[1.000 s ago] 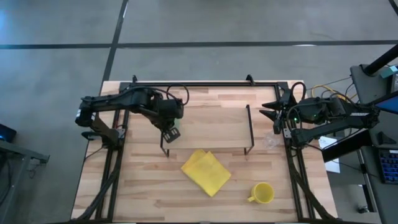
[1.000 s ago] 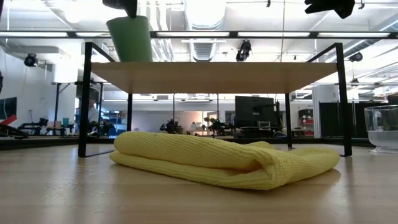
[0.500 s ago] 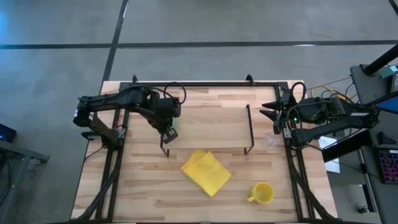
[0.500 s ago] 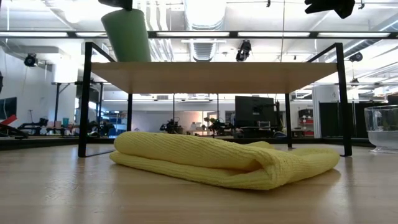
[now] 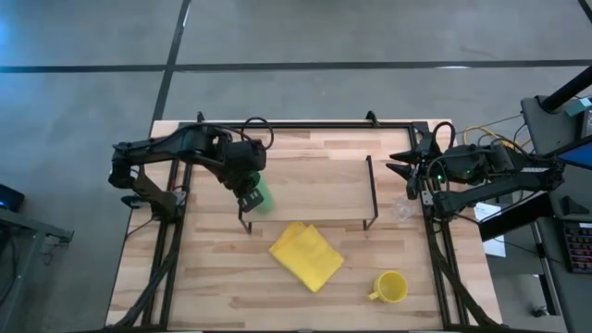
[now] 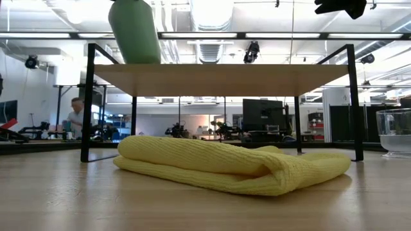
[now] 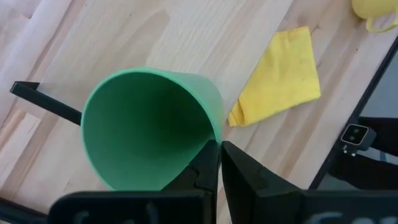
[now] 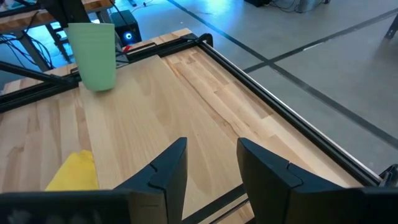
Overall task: Stack small to large cups/mugs on shelf
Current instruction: Put the green cup on the shelf
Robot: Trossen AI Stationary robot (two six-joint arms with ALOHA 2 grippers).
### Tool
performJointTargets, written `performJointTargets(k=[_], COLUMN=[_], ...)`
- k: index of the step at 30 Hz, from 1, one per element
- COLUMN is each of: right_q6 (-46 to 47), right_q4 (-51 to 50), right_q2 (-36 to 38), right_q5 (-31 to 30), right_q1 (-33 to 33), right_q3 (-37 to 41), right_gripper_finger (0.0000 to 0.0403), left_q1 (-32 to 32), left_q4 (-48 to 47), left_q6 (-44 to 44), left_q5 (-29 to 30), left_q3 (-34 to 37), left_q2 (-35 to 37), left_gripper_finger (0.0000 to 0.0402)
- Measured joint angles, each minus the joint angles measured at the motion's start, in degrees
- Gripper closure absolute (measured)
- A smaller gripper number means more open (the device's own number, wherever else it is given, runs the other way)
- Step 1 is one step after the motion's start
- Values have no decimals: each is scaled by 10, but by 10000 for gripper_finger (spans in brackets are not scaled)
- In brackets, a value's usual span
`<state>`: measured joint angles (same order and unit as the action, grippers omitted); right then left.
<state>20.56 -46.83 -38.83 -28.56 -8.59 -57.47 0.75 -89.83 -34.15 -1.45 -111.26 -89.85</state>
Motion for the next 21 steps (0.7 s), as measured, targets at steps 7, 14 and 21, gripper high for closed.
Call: performJointTargets(k=[7, 14, 21], right_q6=[0, 0, 0], right_q4=[0, 0, 0], right_q2=[0, 0, 0], right_q5=[0, 0, 0], right_q1=[0, 0, 0], right_q3=[0, 0, 0], right_gripper_finger=[268, 268, 268], left_q1=[0, 0, 0], left_q4=[-1, -1, 6], left_q6=[0, 0, 0], left_q5=[0, 0, 0], left_q3=[2, 3, 9], left_q2=[1, 1, 1], left_gripper_finger=[401, 402, 402])
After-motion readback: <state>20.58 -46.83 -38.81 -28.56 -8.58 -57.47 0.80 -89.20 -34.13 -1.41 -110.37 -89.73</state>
